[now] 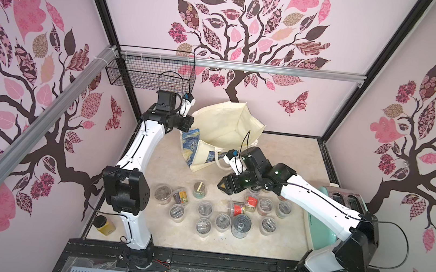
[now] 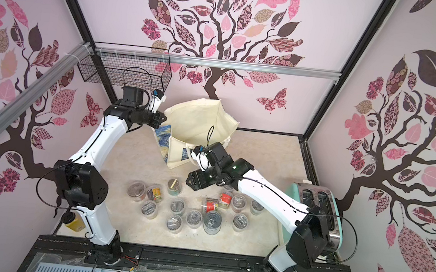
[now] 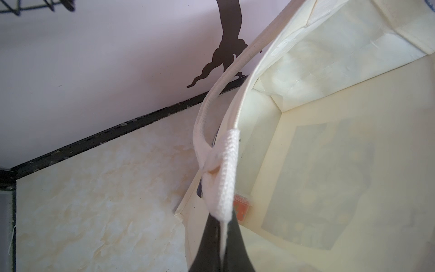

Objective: Take out the seed jars from the canvas bag
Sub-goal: Place the seed jar at the center of the board.

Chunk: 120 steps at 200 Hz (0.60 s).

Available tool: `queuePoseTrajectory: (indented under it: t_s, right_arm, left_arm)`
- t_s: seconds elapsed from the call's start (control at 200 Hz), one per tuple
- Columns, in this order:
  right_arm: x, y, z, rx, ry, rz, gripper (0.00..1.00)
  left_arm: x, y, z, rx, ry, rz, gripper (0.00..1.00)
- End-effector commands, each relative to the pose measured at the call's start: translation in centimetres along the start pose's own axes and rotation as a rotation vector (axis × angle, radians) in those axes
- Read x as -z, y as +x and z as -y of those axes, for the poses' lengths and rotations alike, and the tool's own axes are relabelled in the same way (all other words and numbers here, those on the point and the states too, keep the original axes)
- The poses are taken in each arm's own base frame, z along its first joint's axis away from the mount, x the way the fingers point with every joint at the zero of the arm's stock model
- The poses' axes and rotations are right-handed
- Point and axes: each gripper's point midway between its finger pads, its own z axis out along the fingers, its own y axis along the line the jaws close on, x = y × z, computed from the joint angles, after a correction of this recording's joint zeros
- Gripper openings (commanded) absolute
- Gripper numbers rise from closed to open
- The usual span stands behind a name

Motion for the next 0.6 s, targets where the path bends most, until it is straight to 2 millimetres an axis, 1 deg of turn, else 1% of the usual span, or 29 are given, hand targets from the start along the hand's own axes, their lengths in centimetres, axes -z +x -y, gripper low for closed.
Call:
queuePoseTrajectory:
  t_s: [0.0,0.145,0.22,0.355,0.44,0.525,0.595]
  right_arm:
    - [-0.8,-0.9,3.1,-0.049,0.15,0.063,0.77]
    - [-3.2,-0.5,6.0,-0.105,0.264,0.082,0.78]
    - [-4.8,0.2,7.2,-0.114,0.306,0.056,0.79]
    - [-7.4,1.2,8.3,-0.129,0.324,0.012,0.79]
    - [-8.6,2.0,9.0,-0.125,0.348,-0.015,0.8]
    - [-9.5,3.1,10.3,-0.118,0.399,-0.054,0.8]
    - [-10.3,4.4,10.9,-0.113,0.415,-0.092,0.81]
  left_arm:
    - [0.9,-2.2,0.9,-0.018,0.053,0.079,0.0]
    - [1.5,-2.1,1.8,-0.042,0.085,0.091,0.0]
    - [1.7,-2.0,2.1,-0.045,0.1,0.089,0.0]
    - [2.1,-2.0,2.4,-0.047,0.106,0.093,0.0]
    - [2.1,-2.0,2.5,-0.043,0.114,0.093,0.0]
    - [2.1,-1.9,2.6,-0.042,0.117,0.087,0.0]
    - [2.2,-1.9,2.8,-0.043,0.123,0.091,0.0]
